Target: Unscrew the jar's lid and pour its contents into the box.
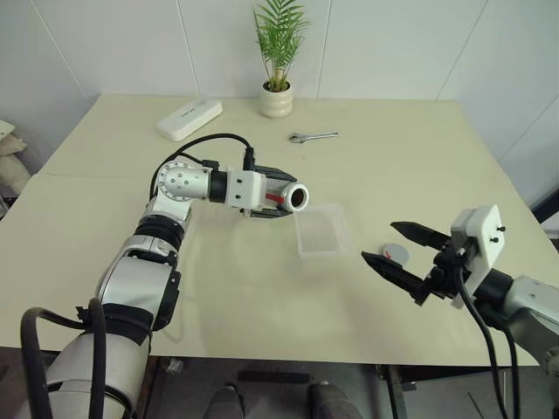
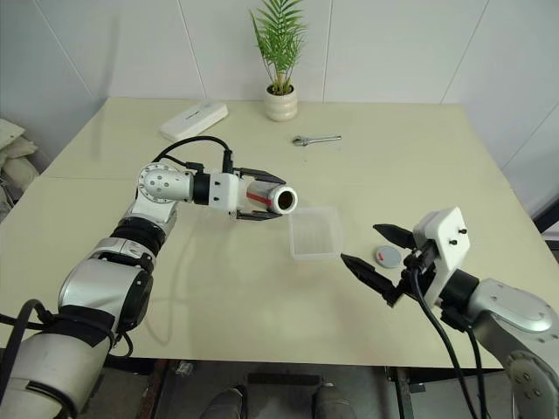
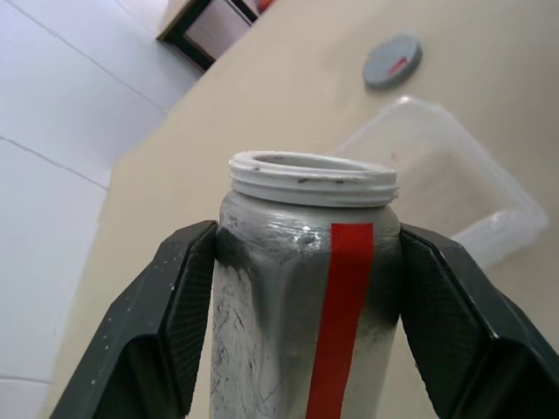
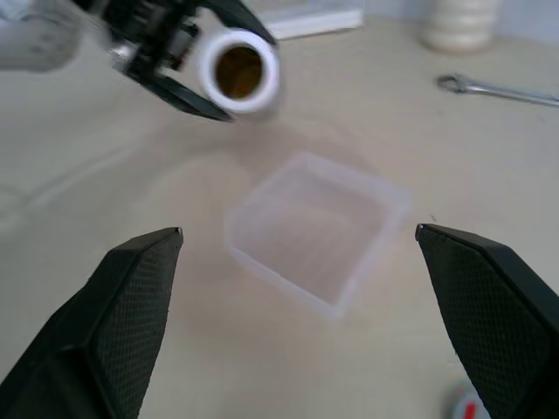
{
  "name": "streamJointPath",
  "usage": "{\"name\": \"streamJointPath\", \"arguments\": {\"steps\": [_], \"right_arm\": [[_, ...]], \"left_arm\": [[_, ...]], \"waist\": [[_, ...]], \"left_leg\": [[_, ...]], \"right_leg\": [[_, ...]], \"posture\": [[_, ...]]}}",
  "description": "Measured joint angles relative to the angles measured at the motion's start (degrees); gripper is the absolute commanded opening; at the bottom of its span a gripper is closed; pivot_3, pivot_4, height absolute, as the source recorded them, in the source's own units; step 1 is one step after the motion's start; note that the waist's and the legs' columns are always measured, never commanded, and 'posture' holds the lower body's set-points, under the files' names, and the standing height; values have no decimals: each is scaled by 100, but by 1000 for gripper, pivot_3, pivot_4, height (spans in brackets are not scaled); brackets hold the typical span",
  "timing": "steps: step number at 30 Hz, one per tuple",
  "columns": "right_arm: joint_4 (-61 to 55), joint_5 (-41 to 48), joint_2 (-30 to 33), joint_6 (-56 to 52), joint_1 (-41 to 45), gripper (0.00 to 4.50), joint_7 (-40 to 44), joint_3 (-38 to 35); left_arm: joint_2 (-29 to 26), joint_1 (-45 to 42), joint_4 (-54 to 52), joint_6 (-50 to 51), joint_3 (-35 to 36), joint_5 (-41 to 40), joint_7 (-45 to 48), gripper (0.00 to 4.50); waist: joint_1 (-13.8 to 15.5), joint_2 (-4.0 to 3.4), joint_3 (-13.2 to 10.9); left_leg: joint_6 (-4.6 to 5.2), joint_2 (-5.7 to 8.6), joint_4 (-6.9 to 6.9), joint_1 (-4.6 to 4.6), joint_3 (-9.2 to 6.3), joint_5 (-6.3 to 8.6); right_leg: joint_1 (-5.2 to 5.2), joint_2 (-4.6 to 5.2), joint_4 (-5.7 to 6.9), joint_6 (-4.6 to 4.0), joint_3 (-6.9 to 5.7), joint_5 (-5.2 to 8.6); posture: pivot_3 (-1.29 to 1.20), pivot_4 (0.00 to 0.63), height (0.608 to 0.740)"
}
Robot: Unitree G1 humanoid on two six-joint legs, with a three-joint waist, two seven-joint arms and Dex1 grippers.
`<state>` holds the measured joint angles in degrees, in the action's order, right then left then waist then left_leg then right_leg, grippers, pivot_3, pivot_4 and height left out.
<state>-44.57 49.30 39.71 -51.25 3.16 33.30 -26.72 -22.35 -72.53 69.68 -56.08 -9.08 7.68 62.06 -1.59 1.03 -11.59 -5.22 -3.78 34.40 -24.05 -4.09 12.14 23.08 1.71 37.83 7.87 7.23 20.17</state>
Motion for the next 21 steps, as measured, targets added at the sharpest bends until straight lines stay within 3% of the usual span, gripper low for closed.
{"name": "streamJointPath", "arguments": {"steps": [4,9,14,21], "right_arm": [[33,43,117,20,2,4500,-115,-64],[32,65,117,117,-14,4500,-279,-59],[14,77,117,150,-58,4500,-422,-38],[-31,77,116,250,-167,4500,-611,4]], "left_arm": [[-62,-396,94,-444,-843,1602,-1919,2748],[-133,-1175,68,-290,-2240,3871,-5258,2744],[-81,-1568,65,-434,-3353,5272,-7630,2743],[80,-1976,43,-157,-4739,6767,-9985,2743]], "waist": [[9,22,-13],[0,60,-35],[28,74,-44],[50,81,-47]], "left_leg": [[0,3,31,-6,0,0],[-5,5,54,-8,13,5],[-14,6,54,-10,21,11],[-21,5,55,-10,31,20]], "right_leg": [[-8,0,-2,19,8,-16],[-32,0,-43,51,29,-43],[-31,0,-50,53,34,-45],[-32,0,-61,55,41,-44]], "posture": [[0,150,740],[0,150,740],[0,150,740],[0,150,740]]}}
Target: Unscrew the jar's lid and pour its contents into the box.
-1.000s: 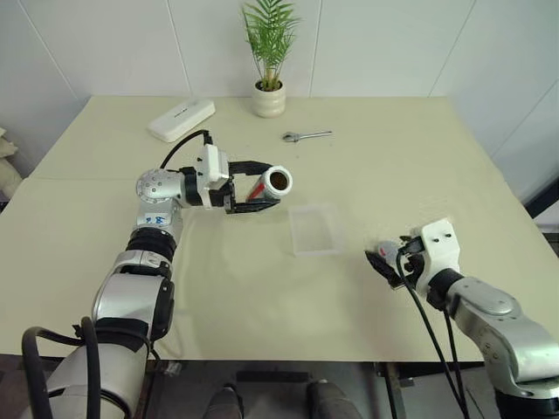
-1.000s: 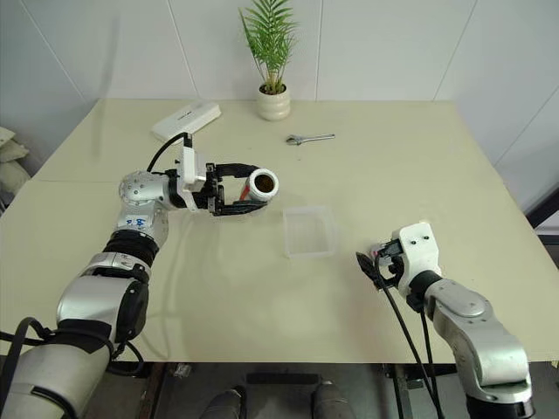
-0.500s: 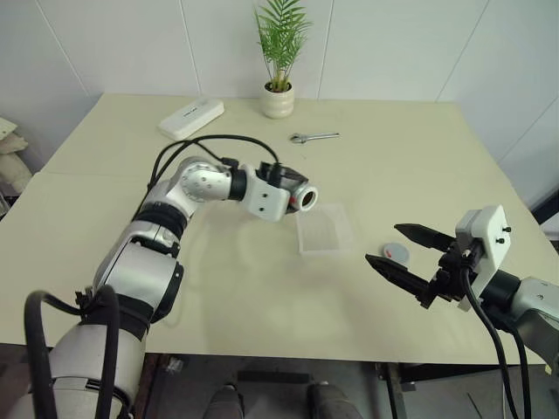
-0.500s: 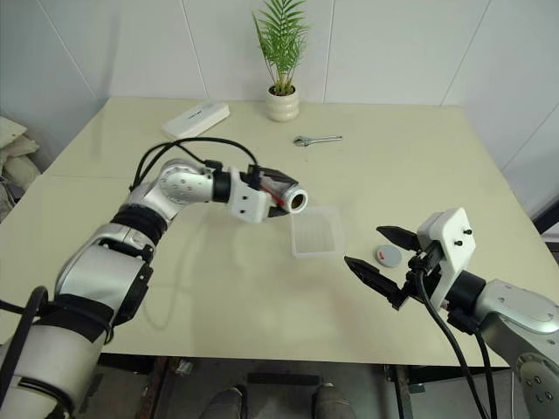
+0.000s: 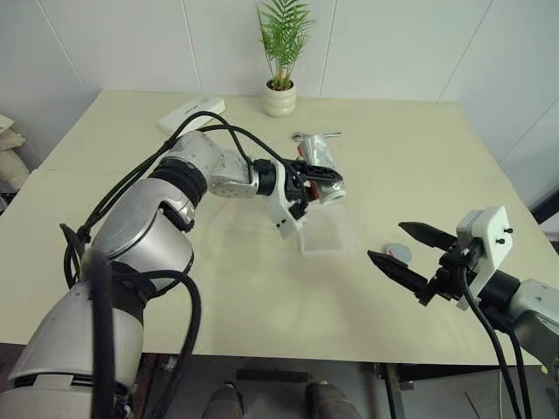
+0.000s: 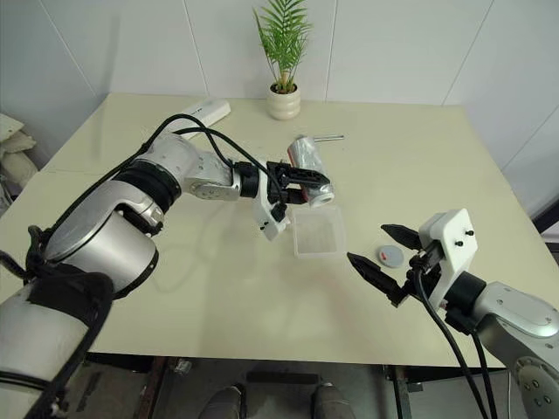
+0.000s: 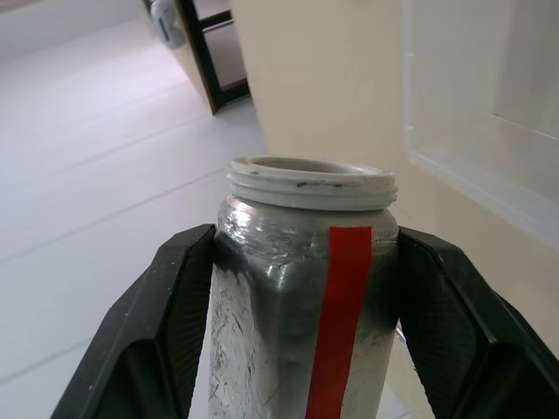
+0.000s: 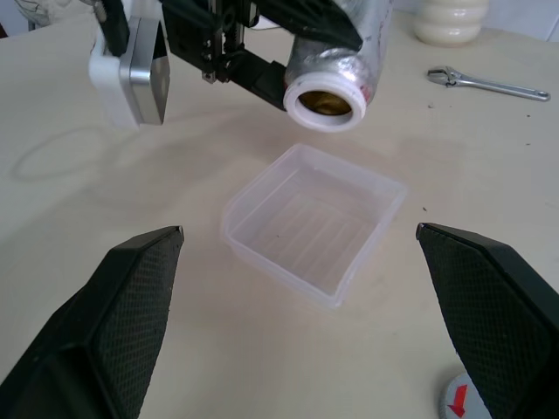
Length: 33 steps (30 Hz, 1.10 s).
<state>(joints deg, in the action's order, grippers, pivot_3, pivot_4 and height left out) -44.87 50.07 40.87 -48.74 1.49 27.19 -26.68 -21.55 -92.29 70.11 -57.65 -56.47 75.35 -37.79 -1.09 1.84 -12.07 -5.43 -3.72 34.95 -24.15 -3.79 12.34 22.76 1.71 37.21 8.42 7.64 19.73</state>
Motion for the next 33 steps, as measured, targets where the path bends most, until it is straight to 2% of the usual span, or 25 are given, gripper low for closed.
{"name": "streamJointPath", "arguments": {"steps": [5,10,23,33], "right_arm": [[-40,8,0,17,-80,4500,-85,5],[-40,11,0,45,-79,4500,-120,28],[-9,88,175,124,-37,4500,-82,125],[141,86,315,129,148,4500,-41,148]], "left_arm": [[138,-79,7,636,-846,833,-1260,2743],[156,-236,-15,1355,-1408,1387,-2242,2743],[258,-235,-107,2317,-2078,1891,-3165,2743],[338,-197,-54,3719,-2172,2044,-3440,2743]], "waist": [[41,7,-4],[137,8,-4],[274,8,-4],[265,8,-4]], "left_leg": [[-4,0,-1,-1,3,2],[-10,0,1,-1,5,6],[-15,0,8,-2,9,8],[-15,0,15,1,11,8]], "right_leg": [[1,0,-3,1,2,0],[1,0,-5,2,2,0],[1,0,-3,5,3,-2],[1,0,10,5,5,-2]], "posture": [[0,150,740],[0,150,740],[0,150,740],[0,150,740]]}}
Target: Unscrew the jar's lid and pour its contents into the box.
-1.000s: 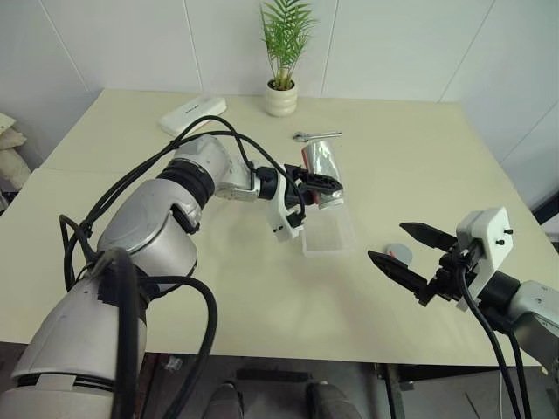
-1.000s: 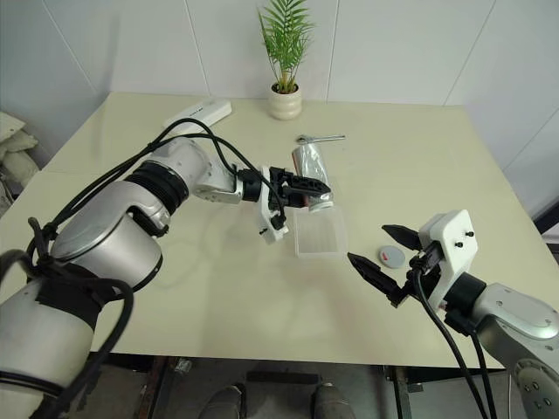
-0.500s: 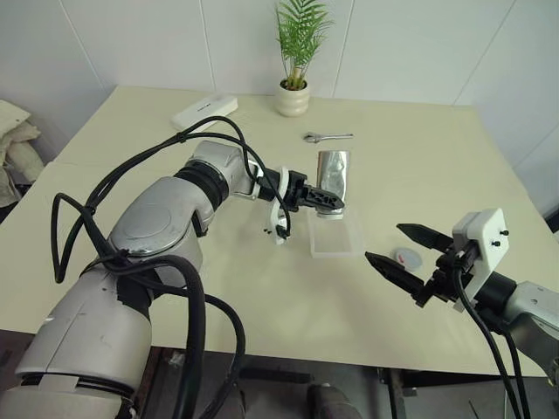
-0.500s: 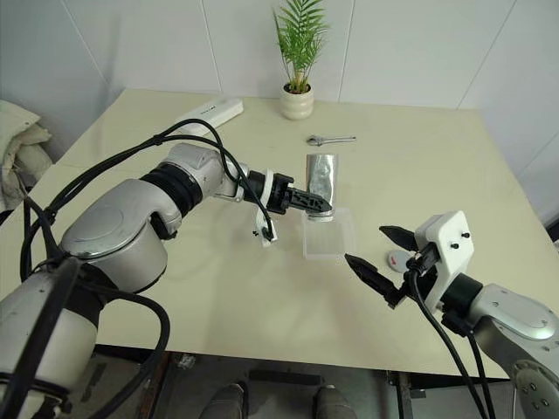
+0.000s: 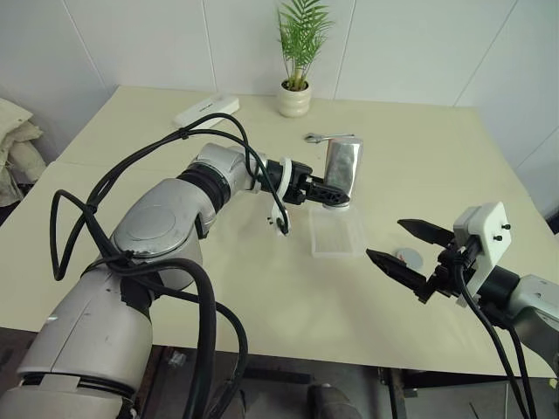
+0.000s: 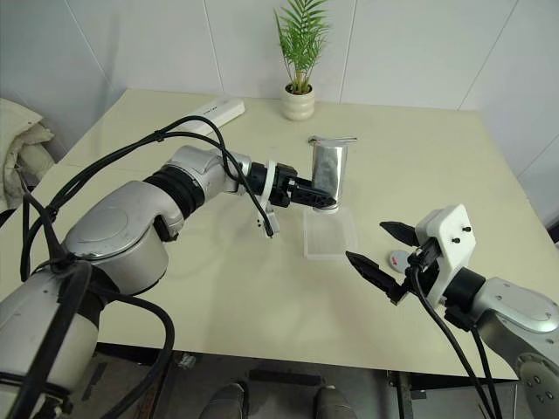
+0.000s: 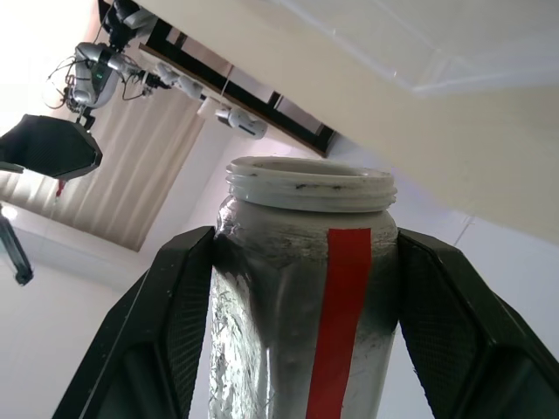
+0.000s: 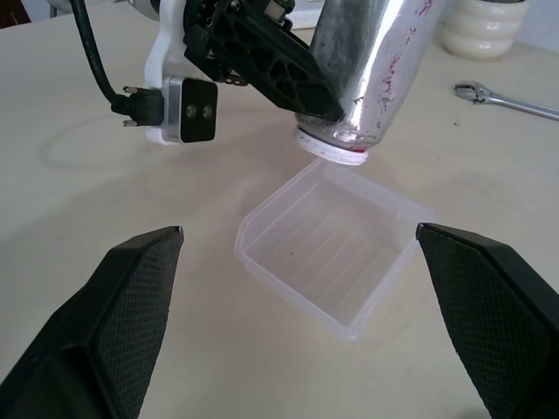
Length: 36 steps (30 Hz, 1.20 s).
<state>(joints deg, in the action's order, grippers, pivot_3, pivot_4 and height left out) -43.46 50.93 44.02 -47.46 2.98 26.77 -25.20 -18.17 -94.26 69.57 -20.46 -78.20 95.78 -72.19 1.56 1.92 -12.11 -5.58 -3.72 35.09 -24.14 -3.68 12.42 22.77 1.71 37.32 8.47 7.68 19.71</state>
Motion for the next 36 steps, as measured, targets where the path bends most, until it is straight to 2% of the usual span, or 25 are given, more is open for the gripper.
{"name": "streamJointPath", "arguments": {"steps": [10,15,21,24,27,28,32,36], "right_arm": [[83,-5,44,2,91,4500,0,3],[83,1,82,2,46,4500,16,4],[89,13,161,2,59,4500,76,3],[96,30,227,2,50,4500,134,1],[107,96,286,1,9,4500,234,-19],[116,127,304,0,5,4500,252,-19],[123,252,433,0,-15,4500,446,-32],[155,474,547,16,-124,4500,824,-223]], "left_arm": [[56,32,4,521,-204,139,-364,2743],[-4,59,126,-917,307,-642,-170,2743],[-126,178,276,-1970,1119,-1589,582,2743],[-201,451,549,-3054,2312,-2975,2050,2743],[-175,1090,864,-3605,4188,-5144,4593,2743],[-79,1332,906,-3518,4862,-5945,5677,2743],[204,1866,791,-2532,6677,-8114,8476,2743],[239,2241,423,-1553,7811,-9467,10011,2743]], "waist": [[-3,0,0],[-5,0,0],[-2,0,0],[-18,-2,1],[-27,-8,4],[-20,-9,5],[-23,-9,5],[-41,-9,5]], "left_leg": [[0,0,1,1,0,0],[-1,0,1,2,2,-1],[-2,0,5,3,7,-1],[-2,-1,2,9,17,-1],[-2,-2,-1,21,34,-3],[-1,-2,0,25,40,-4],[7,-1,8,29,42,-9],[12,-1,6,55,42,-11]], "right_leg": [[0,0,6,0,1,0],[1,0,8,0,2,0],[1,0,9,0,7,0],[1,0,11,0,13,-1],[1,0,20,-1,29,-1],[0,0,25,-1,35,-1],[0,0,40,-1,40,-2],[-18,-1,50,0,43,-2]], "posture": [[0,150,740],[0,150,740],[0,150,740],[0,150,740],[0,150,740],[0,150,740],[0,150,740],[0,150,740]]}}
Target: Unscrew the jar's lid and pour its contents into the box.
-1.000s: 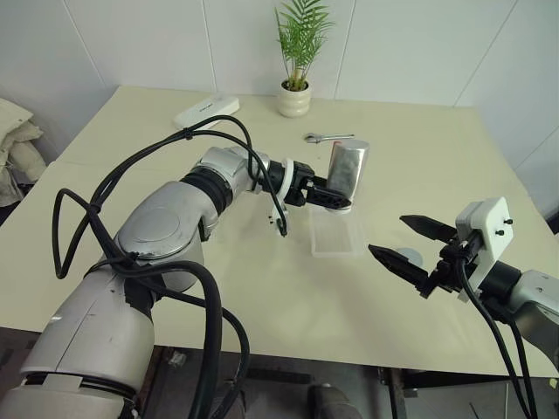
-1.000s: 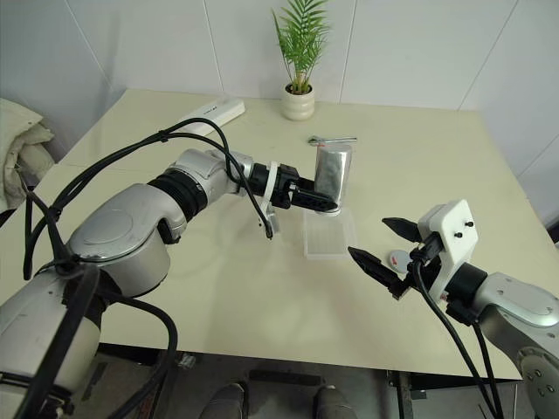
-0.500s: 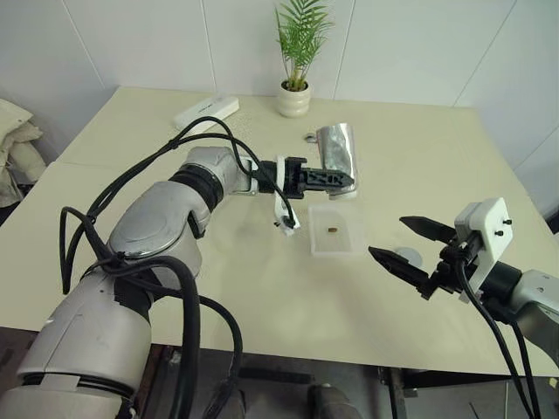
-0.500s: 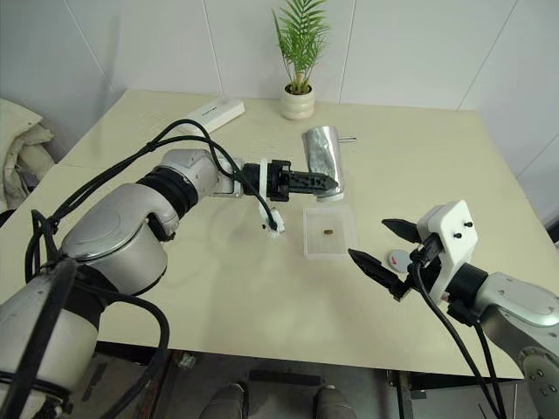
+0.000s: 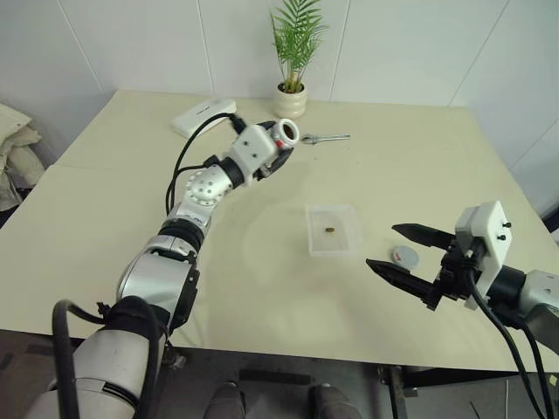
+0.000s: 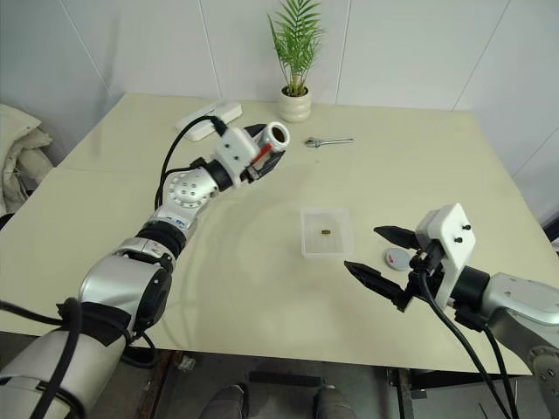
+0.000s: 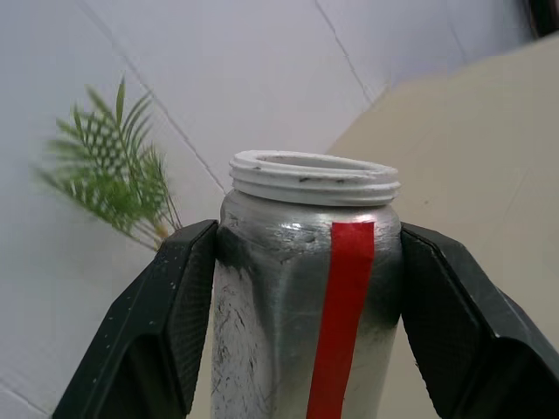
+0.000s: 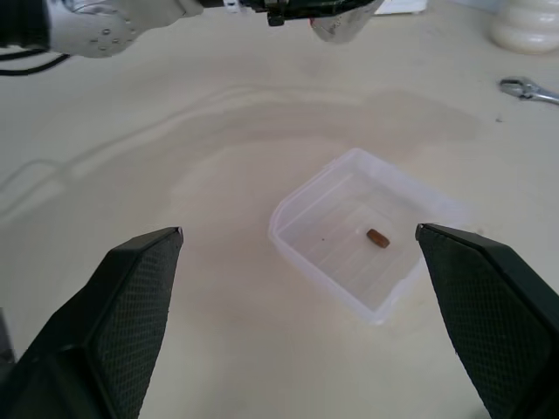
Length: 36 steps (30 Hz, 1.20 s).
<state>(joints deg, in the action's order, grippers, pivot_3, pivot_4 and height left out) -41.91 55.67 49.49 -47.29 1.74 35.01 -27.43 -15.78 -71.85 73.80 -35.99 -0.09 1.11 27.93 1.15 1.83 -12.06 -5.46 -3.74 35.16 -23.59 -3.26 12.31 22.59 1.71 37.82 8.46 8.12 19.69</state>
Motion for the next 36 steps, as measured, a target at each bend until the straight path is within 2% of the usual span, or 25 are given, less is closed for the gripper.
{"name": "streamJointPath", "arguments": {"steps": [5,9,11,21,23,26,27,36], "right_arm": [[107,188,241,9,74,4500,313,-61],[244,211,378,7,136,4500,384,-79],[305,208,403,7,197,4500,385,-71],[259,225,404,-13,163,4500,301,-30],[185,233,404,-15,-15,4500,298,-109],[70,284,404,-17,-106,4500,251,-224],[32,297,404,-16,-133,4500,229,-252],[-63,351,405,-12,-280,4500,173,-362]], "left_arm": [[103,472,-538,1366,777,-1006,1071,2743],[133,971,-852,2030,870,-1237,1649,2743],[212,1227,-909,2143,869,-1271,1877,2743],[199,1363,-1060,1984,837,-1271,2052,2743],[215,1416,-1187,1994,787,-1255,2131,3475],[212,1478,-1310,1995,760,-1237,2190,4338],[213,1493,-1373,1996,749,-1236,2189,4454],[43,1783,-1832,2143,732,-1236,2379,4454]], "waist": [[-47,0,0],[-131,0,0],[-154,0,0],[-143,0,0],[-139,0,0],[-149,1,0],[-154,1,0],[-171,1,0]], "left_leg": [[5,0,4,32,2,-3],[9,0,5,32,2,-7],[10,0,5,32,2,-8],[13,0,4,32,3,-9],[13,0,4,31,3,-9],[13,0,4,31,4,-9],[13,0,4,31,4,-9],[14,0,3,31,7,-9]], "right_leg": [[-30,0,3,1,6,-6],[-30,0,3,3,8,-13],[-27,-1,3,1,9,-15],[-26,-2,1,2,15,-18],[-26,-2,0,2,15,-18],[-26,-2,-1,2,16,-18],[-26,-2,-1,2,16,-18],[-25,-3,-4,2,20,-19]], "posture": [[0,150,740],[0,150,740],[0,150,740],[0,150,740],[0,150,740],[0,150,740],[0,150,740],[0,150,740]]}}
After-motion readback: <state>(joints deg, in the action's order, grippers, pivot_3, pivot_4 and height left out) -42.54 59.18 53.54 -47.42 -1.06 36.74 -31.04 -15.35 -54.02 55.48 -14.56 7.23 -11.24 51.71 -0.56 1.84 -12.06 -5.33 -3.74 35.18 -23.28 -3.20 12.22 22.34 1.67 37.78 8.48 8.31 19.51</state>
